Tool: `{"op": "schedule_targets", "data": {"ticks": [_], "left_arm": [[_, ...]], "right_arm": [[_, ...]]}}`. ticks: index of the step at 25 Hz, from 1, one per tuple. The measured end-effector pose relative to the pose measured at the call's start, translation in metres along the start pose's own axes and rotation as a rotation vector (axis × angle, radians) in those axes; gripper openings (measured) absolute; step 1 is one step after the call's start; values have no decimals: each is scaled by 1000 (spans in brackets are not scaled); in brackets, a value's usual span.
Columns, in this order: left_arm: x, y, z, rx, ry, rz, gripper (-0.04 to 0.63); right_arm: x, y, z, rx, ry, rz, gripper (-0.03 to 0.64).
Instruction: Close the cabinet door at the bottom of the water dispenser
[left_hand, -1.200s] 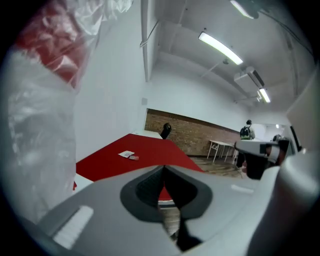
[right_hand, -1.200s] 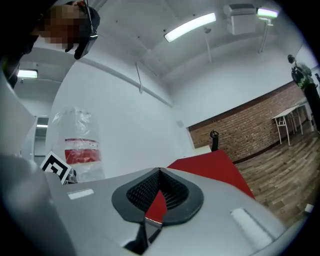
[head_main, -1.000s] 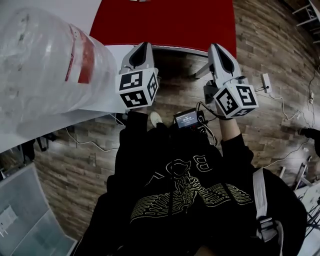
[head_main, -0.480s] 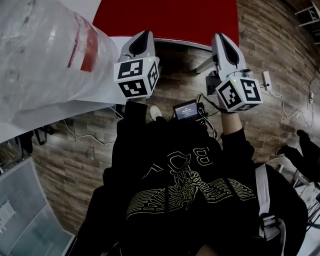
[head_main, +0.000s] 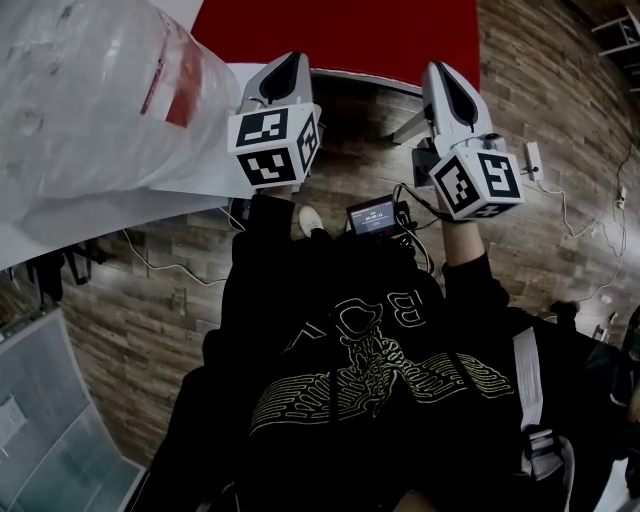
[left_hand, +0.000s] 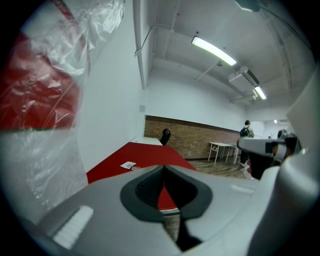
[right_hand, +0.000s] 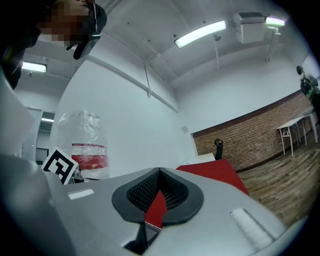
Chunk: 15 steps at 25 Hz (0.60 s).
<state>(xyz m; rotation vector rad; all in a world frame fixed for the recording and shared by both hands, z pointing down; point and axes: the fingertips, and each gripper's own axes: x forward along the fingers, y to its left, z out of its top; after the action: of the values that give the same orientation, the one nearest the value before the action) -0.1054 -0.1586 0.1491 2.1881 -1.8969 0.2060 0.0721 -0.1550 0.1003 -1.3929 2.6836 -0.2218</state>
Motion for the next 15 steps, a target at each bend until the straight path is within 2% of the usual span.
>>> {"op": "schedule_targets", "data": {"ticks": [15], "left_arm": [[1,2,-4,0,12,7,6]], "right_arm": [[2,3,-6,-16,18,6,-2]]}}
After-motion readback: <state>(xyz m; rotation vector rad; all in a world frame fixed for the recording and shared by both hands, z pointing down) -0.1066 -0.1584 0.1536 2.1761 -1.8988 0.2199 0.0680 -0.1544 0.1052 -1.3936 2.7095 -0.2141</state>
